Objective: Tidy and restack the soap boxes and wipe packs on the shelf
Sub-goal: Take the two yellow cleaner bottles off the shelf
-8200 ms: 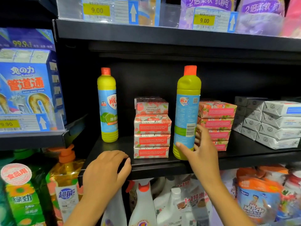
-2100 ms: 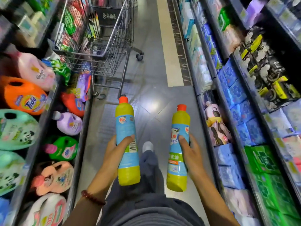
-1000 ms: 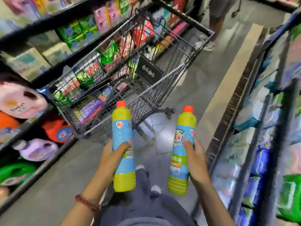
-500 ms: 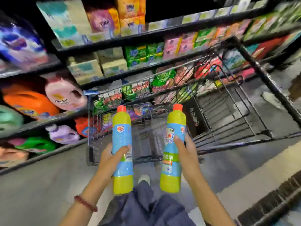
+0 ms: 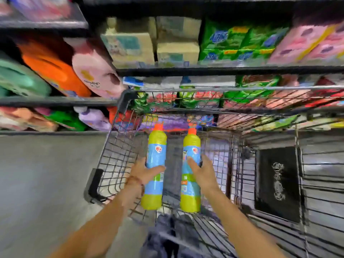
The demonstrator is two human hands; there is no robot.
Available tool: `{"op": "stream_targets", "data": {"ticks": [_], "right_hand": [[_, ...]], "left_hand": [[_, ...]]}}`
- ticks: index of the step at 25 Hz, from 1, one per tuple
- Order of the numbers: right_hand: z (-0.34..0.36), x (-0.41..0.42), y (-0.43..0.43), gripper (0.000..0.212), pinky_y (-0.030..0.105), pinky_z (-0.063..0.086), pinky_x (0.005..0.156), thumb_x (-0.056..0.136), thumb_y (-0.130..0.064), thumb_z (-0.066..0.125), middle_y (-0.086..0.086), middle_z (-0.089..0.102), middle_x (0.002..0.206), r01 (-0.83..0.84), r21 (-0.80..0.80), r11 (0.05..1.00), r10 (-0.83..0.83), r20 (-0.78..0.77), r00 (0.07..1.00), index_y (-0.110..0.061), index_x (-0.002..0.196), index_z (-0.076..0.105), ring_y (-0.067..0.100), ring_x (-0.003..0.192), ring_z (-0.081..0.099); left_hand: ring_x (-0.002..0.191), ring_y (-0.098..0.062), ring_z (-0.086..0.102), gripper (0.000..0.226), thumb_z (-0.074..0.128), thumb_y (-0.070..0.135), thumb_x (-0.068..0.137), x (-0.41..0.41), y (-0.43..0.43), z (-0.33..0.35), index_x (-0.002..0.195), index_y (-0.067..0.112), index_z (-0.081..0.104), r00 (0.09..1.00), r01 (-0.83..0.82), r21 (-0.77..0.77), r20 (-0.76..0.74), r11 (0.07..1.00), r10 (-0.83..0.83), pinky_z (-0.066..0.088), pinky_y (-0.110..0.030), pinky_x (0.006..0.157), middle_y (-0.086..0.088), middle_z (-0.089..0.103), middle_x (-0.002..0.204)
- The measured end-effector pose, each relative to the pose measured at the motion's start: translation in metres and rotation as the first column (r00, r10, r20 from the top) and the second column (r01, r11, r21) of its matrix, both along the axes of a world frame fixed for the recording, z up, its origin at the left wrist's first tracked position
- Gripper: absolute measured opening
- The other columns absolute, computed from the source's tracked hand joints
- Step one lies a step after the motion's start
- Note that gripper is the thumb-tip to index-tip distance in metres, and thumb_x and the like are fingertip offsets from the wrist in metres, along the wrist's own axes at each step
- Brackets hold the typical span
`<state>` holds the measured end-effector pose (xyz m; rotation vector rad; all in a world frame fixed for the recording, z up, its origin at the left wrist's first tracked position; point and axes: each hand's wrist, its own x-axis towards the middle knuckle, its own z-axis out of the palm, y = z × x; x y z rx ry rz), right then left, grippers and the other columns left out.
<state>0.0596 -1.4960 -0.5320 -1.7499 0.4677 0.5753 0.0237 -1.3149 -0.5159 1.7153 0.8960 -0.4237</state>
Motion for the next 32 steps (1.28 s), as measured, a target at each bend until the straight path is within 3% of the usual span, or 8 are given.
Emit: {"op": "stream_targets", "data": {"ticks": [7,11,14,19,23,27,29,32], "right_hand": [[-0.131,0.012,0.027,0.035,0.029,0.046,0.068,0.084,-0.03,0.067,0.006,0.065,0.096,-0.137,-0.194,0.971,0.115,-0.123,0.986,-0.009,0.107,0.051,0.023,0.086,0.062],[-0.163,0.01,0.04,0.04,0.027,0.041,0.066,0.083,-0.029,0.068,0.01,0.064,0.101,-0.144,-0.252,0.957,0.115,-0.126,0.985,-0.007,0.11,0.05,0.026,0.09,0.062],[-0.174,0.007,0.046,0.044,0.033,0.048,0.073,0.082,-0.028,0.07,0.012,0.064,0.102,-0.166,-0.292,0.942,0.142,-0.103,0.984,-0.006,0.112,0.046,0.029,0.091,0.062],[-0.172,0.005,0.056,0.047,0.032,0.047,0.066,0.081,-0.032,0.07,0.01,0.064,0.098,-0.267,-0.354,0.896,0.239,-0.121,0.963,-0.004,0.108,0.044,0.029,0.089,0.063],[-0.153,0.005,0.055,0.042,0.033,0.049,0.074,0.086,-0.026,0.064,0.01,0.062,0.109,-0.382,-0.343,0.858,0.334,-0.191,0.923,-0.005,0.116,0.044,0.028,0.098,0.061],[-0.094,0.004,0.039,0.018,0.029,0.042,0.07,0.092,-0.019,0.051,0.013,0.06,0.098,-0.634,-0.427,0.645,0.619,-0.195,0.761,-0.007,0.105,0.053,0.028,0.092,0.059],[-0.047,-0.005,0.032,0.026,0.027,0.034,0.069,0.093,-0.022,0.049,0.014,0.059,0.106,-0.714,-0.484,0.506,0.751,-0.161,0.64,-0.008,0.116,0.053,0.026,0.098,0.057],[0.033,-0.029,0.025,0.03,0.029,0.039,0.071,0.091,-0.025,0.051,0.011,0.059,0.105,-0.698,-0.547,0.462,0.817,-0.043,0.575,-0.014,0.119,0.053,0.025,0.097,0.056]], "left_hand": [[0.056,0.001,0.052,0.033,0.085,0.021,0.063,0.021,0.008,-0.127,0.07,0.024,0.052,0.967,0.207,0.154,-0.179,0.966,-0.179,0.033,-0.004,0.04,0.006,0.06,0.071],[0.078,-0.02,0.06,0.033,0.082,0.028,0.069,0.025,0.012,-0.157,0.087,0.015,0.058,0.923,0.367,0.273,-0.229,0.889,-0.31,0.034,-0.01,0.057,0.002,0.058,0.083],[0.1,-0.029,0.061,0.05,0.081,0.029,0.071,0.021,0.008,-0.172,0.106,0.004,0.056,0.91,0.364,0.265,-0.307,0.893,-0.28,0.048,-0.031,0.081,-0.014,0.064,0.107],[0.107,-0.03,0.058,0.057,0.079,0.031,0.071,0.016,0.002,-0.177,0.113,0.004,0.051,0.905,0.353,0.286,-0.346,0.891,-0.247,0.048,-0.038,0.089,-0.015,0.06,0.115],[0.114,-0.027,0.054,0.056,0.072,0.032,0.078,0.019,0.006,-0.162,0.123,0.008,0.05,0.868,0.444,0.307,-0.379,0.842,-0.32,0.044,-0.031,0.092,-0.012,0.056,0.123],[0.113,-0.024,0.056,0.05,0.067,0.029,0.082,0.02,0.022,-0.104,0.128,0.018,0.052,0.814,0.572,0.255,-0.292,0.779,-0.502,0.043,-0.027,0.093,-0.005,0.059,0.126],[0.111,-0.024,0.057,0.045,0.064,0.032,0.082,0.011,0.033,-0.053,0.124,0.023,0.055,0.76,0.65,0.302,-0.24,0.698,-0.604,0.044,-0.029,0.092,-0.005,0.062,0.121],[0.108,-0.028,0.055,0.037,0.059,0.038,0.083,-0.024,0.048,0.03,0.116,0.022,0.054,0.706,0.671,0.476,-0.172,0.569,-0.687,0.043,-0.031,0.088,-0.006,0.064,0.111]]}}
